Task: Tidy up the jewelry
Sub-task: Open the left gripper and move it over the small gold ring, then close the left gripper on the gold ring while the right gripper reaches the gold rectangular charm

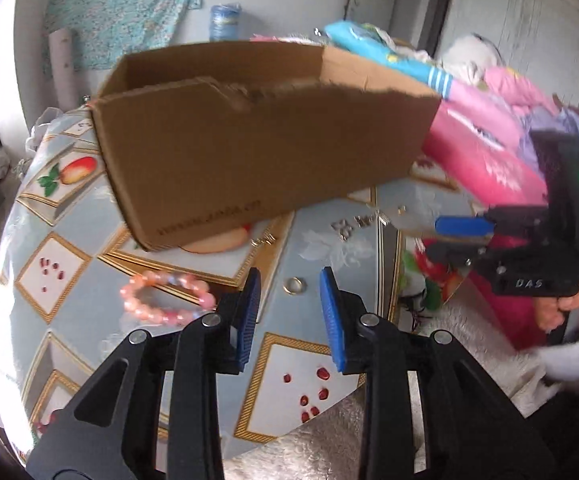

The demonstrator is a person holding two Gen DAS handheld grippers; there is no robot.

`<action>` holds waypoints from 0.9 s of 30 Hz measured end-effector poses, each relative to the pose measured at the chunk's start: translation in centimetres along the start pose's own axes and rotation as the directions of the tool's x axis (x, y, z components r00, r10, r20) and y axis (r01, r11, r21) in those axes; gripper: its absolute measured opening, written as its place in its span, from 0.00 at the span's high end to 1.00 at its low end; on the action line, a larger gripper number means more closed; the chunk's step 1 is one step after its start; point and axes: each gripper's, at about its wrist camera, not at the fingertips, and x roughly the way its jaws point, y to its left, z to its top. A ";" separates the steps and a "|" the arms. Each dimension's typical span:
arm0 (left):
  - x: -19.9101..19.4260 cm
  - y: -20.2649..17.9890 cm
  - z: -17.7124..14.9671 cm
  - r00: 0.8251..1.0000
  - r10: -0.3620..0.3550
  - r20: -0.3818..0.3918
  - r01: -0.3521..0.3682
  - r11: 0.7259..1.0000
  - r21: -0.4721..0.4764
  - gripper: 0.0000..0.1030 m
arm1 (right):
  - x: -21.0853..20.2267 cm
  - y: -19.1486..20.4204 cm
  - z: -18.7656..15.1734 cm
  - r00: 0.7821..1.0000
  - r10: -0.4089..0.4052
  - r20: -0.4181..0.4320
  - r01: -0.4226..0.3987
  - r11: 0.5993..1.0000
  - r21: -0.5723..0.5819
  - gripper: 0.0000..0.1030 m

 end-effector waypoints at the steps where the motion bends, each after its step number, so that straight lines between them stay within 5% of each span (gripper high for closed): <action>1: 0.6 -0.2 0.0 1.000 -0.003 -0.015 0.003 1.000 0.004 0.72 | 0.0 0.0 0.0 1.000 -0.002 0.000 0.002 1.000 0.000 0.57; 7: 2.4 -0.2 0.2 0.997 -0.004 -0.072 0.002 1.000 -0.028 0.72 | 0.2 -0.3 0.2 1.000 0.004 -0.001 -0.004 1.000 0.009 0.58; 27: 3.5 -0.6 0.4 0.985 -0.162 -0.065 0.149 0.974 -0.171 0.73 | 0.5 -0.7 0.2 1.000 0.026 -0.004 -0.026 0.999 0.022 0.58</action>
